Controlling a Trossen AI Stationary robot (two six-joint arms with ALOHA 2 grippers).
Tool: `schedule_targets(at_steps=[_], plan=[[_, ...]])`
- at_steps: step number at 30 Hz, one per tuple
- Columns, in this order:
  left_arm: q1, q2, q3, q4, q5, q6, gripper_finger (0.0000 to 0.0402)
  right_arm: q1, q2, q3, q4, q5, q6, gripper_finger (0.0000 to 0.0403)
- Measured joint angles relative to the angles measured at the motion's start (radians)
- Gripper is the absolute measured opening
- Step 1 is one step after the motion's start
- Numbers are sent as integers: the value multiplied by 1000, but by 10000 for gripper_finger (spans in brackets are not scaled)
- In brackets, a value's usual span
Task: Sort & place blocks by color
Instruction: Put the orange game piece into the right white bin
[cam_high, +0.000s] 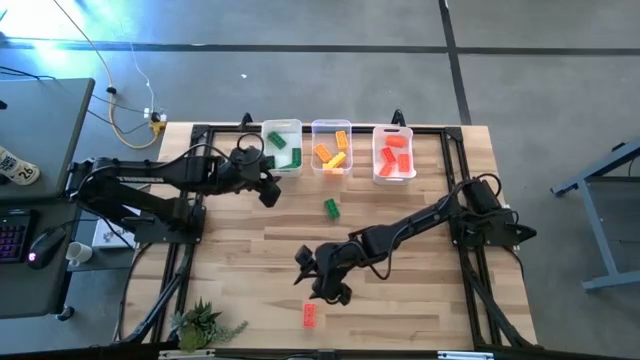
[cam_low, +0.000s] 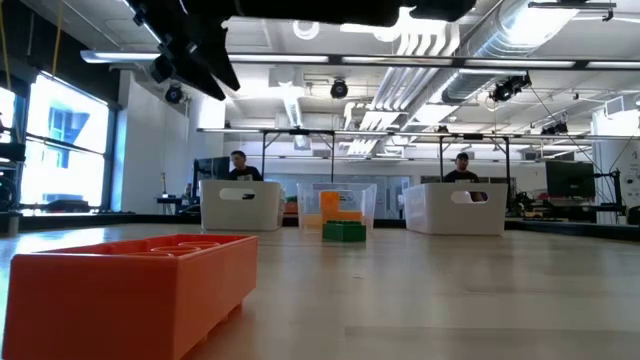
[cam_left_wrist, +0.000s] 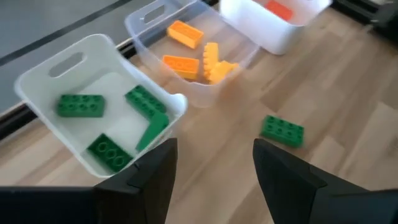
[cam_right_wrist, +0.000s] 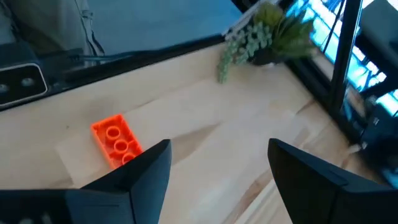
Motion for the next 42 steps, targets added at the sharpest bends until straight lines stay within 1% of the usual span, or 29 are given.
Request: schedule_targets(at_steps=[4,8,10,13,16,18,21,29,33,39,42], plan=[[-19,0,0,4,3,-3,200,16,2,16,16,21,-29,256],[-19,1,0,7,3,-22,200,21,18,102,0,19,-29,256],[-19,1,0,9,3,-26,200,19,42,164,-57,18,-28,256],[-19,1,0,9,-5,-26,200,19,86,261,-188,13,-27,256],[-17,1,0,9,-8,-18,200,21,133,345,-320,-23,-27,256],[-17,1,0,9,-8,-19,200,21,165,379,-372,-55,-29,255],[-18,1,0,10,-7,-21,200,27,200,401,-411,-71,-53,255],[-18,1,0,14,-5,-2,200,60,292,403,-477,-67,-182,255],[-18,1,0,17,-5,-2,200,77,326,403,-477,-27,-240,254],[-18,3,0,17,-1,-49,200,85,358,403,-460,-22,-249,254],[-18,3,0,18,-1,-49,200,85,364,403,-457,-23,-249,254]])
